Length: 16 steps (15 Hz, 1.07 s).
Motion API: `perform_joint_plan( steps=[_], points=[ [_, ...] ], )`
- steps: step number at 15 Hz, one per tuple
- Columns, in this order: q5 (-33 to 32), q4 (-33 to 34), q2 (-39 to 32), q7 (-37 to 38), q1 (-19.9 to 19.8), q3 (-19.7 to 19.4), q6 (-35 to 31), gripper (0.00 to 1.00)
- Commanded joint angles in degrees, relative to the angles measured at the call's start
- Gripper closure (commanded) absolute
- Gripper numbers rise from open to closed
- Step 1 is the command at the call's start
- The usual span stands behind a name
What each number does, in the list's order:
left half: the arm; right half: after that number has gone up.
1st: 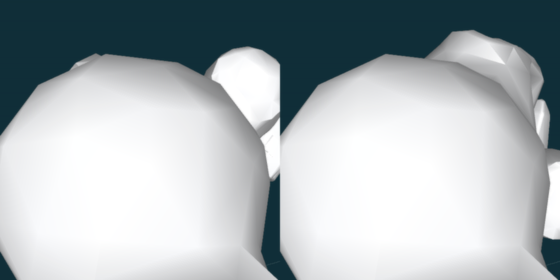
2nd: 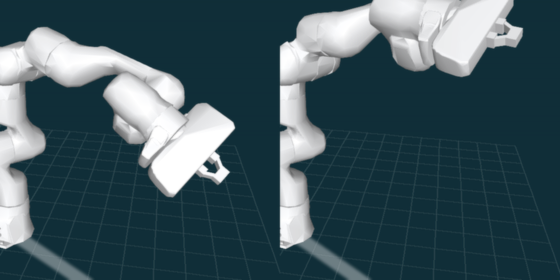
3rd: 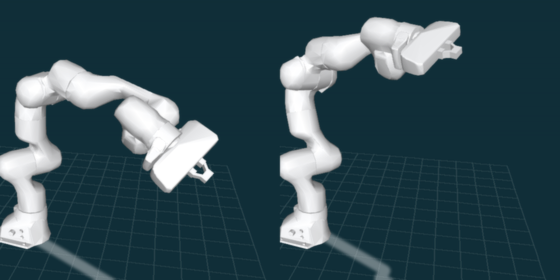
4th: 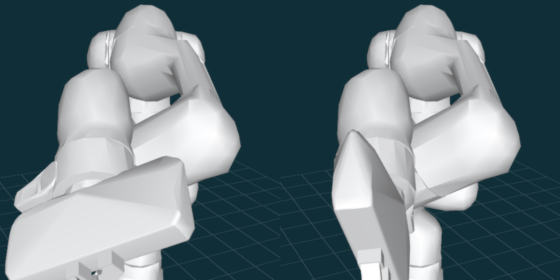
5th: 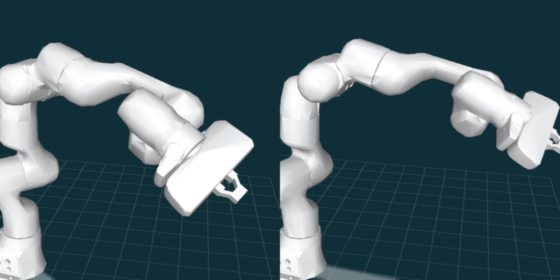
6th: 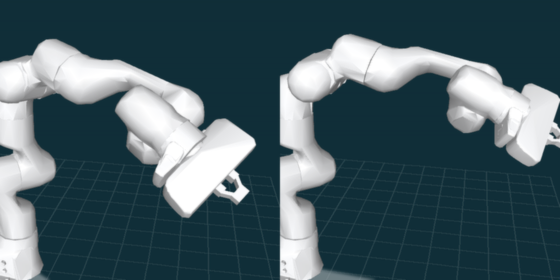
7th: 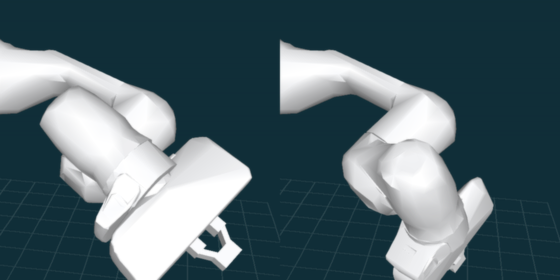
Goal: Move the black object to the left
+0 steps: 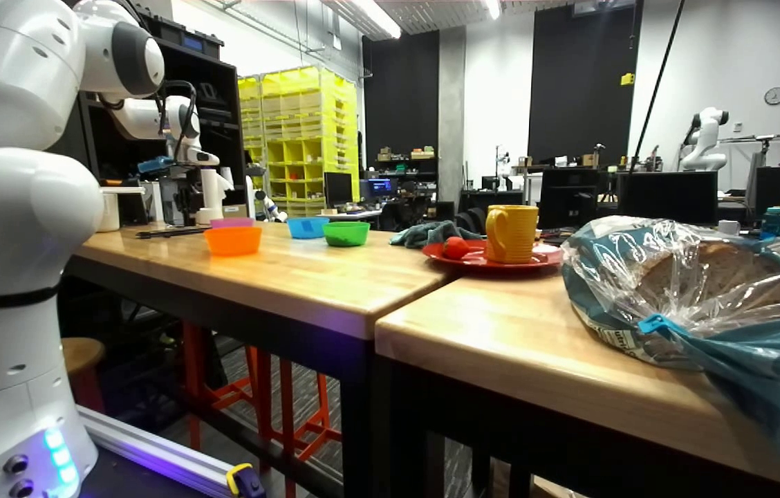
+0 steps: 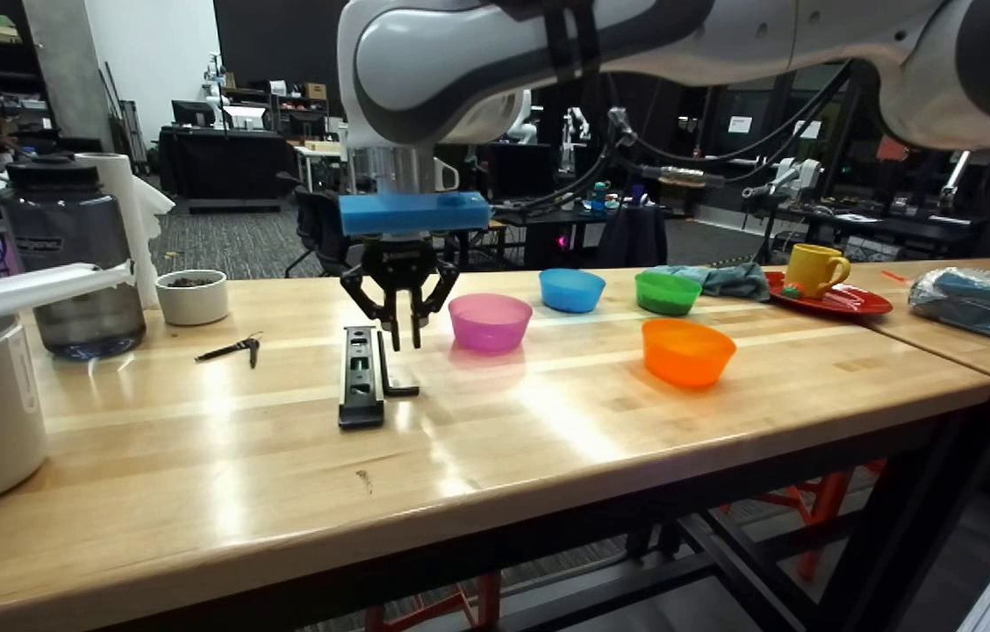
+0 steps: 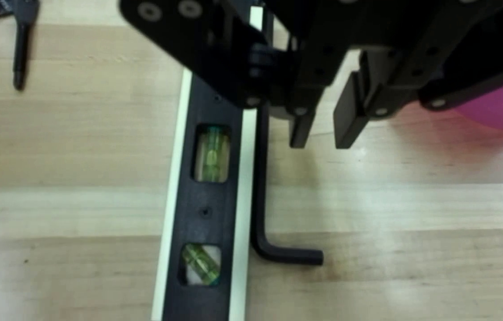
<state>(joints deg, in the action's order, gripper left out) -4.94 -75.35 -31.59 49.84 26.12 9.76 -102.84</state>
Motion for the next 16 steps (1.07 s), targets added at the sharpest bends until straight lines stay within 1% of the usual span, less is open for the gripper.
perform_joint_plan(
  steps=[1,4,10,11,12,14,16],
  points=[
    [1.6,-8.9,6.2,-2.6,-1.3,1.1,-2.8,1.00],
    [1.7,-11.8,8.1,-4.2,-1.2,0.8,-2.4,1.00],
    [3.3,-17.5,13.9,-13.5,-3.3,1.6,0.0,1.00],
    [3.8,-18.4,15.0,-14.9,-3.7,1.6,0.5,0.91],
    [4.2,-19.3,16.0,-16.2,-4.0,1.7,0.9,0.73],
    [4.8,-21.2,18.3,-18.6,-4.8,1.7,1.9,0.63],
    [5.2,-23.2,20.6,-20.9,-5.4,1.7,2.7,0.50]
  ],
)
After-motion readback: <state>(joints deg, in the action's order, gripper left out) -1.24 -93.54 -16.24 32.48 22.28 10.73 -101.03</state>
